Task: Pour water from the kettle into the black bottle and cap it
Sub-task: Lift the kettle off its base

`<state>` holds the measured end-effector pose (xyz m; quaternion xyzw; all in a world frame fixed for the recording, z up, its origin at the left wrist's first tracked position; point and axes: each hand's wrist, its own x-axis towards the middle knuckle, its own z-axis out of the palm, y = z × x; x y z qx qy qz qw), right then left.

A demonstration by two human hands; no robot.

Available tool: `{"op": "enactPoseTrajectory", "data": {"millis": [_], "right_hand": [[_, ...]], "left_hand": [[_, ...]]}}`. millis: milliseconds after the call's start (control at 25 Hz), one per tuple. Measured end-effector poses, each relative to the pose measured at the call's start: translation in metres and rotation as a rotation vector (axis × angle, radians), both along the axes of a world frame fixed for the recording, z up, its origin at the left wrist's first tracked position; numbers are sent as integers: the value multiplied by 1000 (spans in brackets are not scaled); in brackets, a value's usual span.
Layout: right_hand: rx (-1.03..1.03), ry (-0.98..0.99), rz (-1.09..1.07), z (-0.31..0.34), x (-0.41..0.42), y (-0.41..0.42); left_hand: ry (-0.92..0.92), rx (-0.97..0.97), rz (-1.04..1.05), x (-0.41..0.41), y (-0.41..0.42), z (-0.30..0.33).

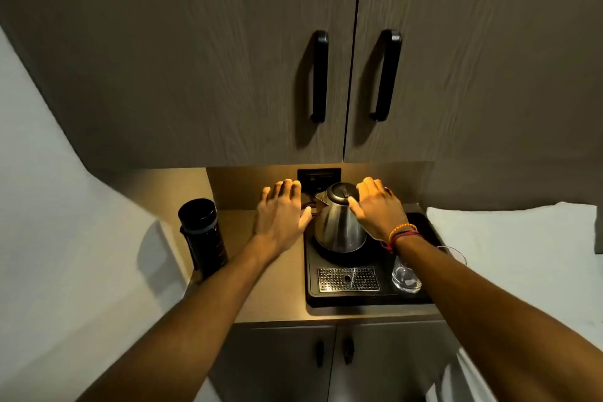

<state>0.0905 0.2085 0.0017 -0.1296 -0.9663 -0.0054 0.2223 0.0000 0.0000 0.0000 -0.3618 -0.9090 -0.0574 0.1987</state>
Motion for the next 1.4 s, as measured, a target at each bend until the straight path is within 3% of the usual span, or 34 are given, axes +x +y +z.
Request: {"op": "enactPoseTrajectory", "data": {"millis": [160, 360, 680, 840, 1040, 1400], "right_hand": [[-272, -88, -127, -5, -38, 29], [-302, -342, -103, -6, -82, 46], [-313, -241, -21, -11, -96, 52], [-583, -161, 8, -7, -90, 63], [-1010, -123, -171, -21, -72, 89], [-1054, -14, -224, -21, -69, 66]], "left_hand": [[-57, 12, 92, -30, 17, -12], [-73, -15, 135, -47, 40, -23], [-132, -19, 209, -59, 44, -36], [-158, 19, 209, -66, 40, -27], [-140, 49, 221, -73, 28, -12], [-140, -72, 354, -87, -38, 5]]}}
